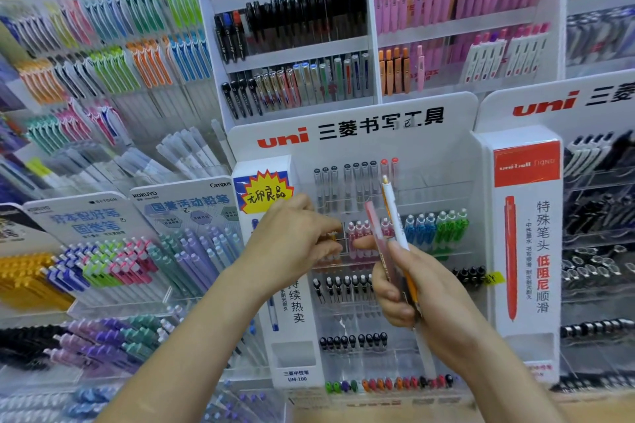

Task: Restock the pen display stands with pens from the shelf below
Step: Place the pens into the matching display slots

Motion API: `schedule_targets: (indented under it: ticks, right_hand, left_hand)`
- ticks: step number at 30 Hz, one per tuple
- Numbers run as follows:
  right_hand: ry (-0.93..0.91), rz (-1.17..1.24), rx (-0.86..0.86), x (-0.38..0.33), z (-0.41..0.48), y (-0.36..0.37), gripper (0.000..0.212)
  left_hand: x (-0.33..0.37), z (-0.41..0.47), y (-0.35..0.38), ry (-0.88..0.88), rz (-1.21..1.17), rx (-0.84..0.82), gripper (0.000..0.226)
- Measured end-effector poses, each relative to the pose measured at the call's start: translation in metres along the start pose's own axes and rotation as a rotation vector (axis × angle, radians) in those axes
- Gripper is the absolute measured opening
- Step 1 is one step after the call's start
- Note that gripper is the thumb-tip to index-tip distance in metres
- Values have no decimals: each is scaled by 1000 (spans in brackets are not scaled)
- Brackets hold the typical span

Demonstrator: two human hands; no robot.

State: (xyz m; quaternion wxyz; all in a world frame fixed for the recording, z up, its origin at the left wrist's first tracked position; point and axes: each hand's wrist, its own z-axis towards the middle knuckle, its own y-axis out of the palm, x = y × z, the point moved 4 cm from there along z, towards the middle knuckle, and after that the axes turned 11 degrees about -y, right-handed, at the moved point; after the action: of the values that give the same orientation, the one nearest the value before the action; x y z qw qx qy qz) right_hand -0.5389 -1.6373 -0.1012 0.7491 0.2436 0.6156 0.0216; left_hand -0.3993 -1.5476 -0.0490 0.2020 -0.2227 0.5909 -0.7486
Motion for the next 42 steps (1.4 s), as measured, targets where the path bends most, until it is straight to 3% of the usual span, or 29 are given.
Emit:
schedule_targets:
  ticks: [6, 10, 14, 21, 24, 26, 30, 34, 39, 42]
  right_hand:
    - [-17, -90, -11, -3, -3, 2, 38]
    - [-51, -227, 14, -4, -4, 3, 38]
    - [-182, -520, -6, -4, -3, 7, 46]
    - [-305, -1208, -51, -16, -10, 13, 26]
    - [-314, -1377, -53, -17, -11, 15, 31]
    - [-294, -1298, -69, -17, -10, 12, 38]
    - [-160, -631, 150, -19, -5, -15, 42]
    - [-255, -742, 340, -30, 2, -37, 7]
    - [-296, -877, 296, -31, 19, -32, 11]
    - [-298, -974, 262, -29, 27, -27, 13]
  left_hand:
    - [-1, -4, 0, 30, -95, 64, 35]
    - [-3, -11, -21, -145, -601, 208, 24]
    - [15, -7, -43, -261, -996, 74, 28]
    - [16, -5, -46, -325, -1028, 46, 31]
    - [18, -6, -46, -333, -1044, 28, 26]
    - [14, -8, -55, -338, -1093, 52, 18]
    - [-8, -13, -86, -281, -1238, 254, 21]
    - [-15, -16, -94, -198, -1077, 336, 29]
    - [-6, -17, -81, -115, -745, 387, 38]
    - [-4, -18, -80, -96, -672, 439, 37]
